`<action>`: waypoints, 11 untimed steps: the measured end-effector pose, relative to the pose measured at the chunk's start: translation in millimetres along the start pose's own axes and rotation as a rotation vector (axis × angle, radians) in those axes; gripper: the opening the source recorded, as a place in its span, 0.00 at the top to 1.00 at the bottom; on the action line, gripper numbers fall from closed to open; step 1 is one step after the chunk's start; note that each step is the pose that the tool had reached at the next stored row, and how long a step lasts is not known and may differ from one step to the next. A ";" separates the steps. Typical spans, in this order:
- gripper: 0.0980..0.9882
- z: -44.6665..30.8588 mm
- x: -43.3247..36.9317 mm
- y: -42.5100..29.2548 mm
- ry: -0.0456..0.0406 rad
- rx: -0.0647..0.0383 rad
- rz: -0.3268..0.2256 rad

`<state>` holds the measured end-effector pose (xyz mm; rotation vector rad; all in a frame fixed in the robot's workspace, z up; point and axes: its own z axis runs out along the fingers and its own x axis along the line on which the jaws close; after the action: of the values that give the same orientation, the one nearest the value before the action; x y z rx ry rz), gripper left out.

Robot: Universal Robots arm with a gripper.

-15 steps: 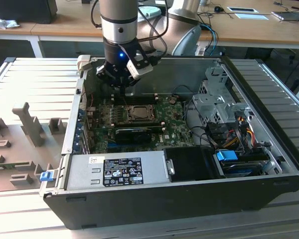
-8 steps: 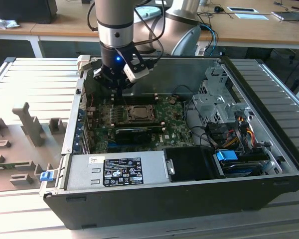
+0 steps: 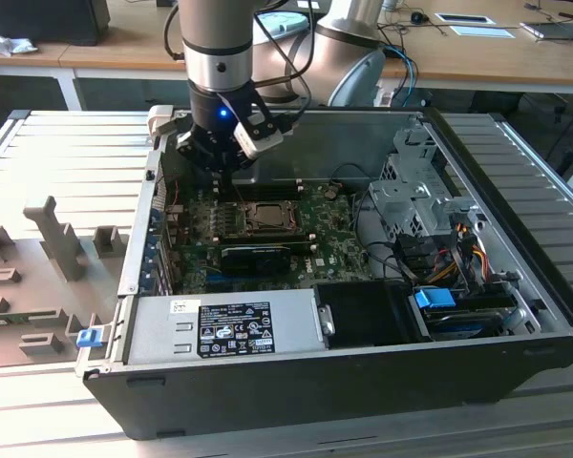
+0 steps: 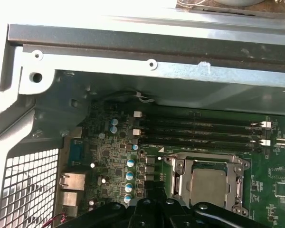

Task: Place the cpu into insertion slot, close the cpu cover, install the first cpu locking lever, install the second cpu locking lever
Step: 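Install the first cpu locking lever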

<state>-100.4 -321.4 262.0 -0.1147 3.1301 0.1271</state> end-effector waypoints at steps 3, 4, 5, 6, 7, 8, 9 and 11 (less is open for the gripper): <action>1.00 0.0 0.3 0.0 0.0000 0.000 0.000; 1.00 0.0 0.5 0.0 0.0000 0.000 0.000; 1.00 0.0 0.6 0.0 0.0000 0.000 0.000; 1.00 0.0 0.9 0.1 0.0000 0.000 0.000; 1.00 0.0 1.4 0.1 -0.0001 0.000 0.000; 1.00 0.0 2.0 0.1 0.0000 0.000 0.000; 1.00 -0.1 3.4 0.2 0.0002 0.000 0.000; 1.00 0.1 7.2 0.5 -0.0001 -0.001 -0.001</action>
<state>-107.6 -321.4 261.8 -0.1156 3.1300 0.1293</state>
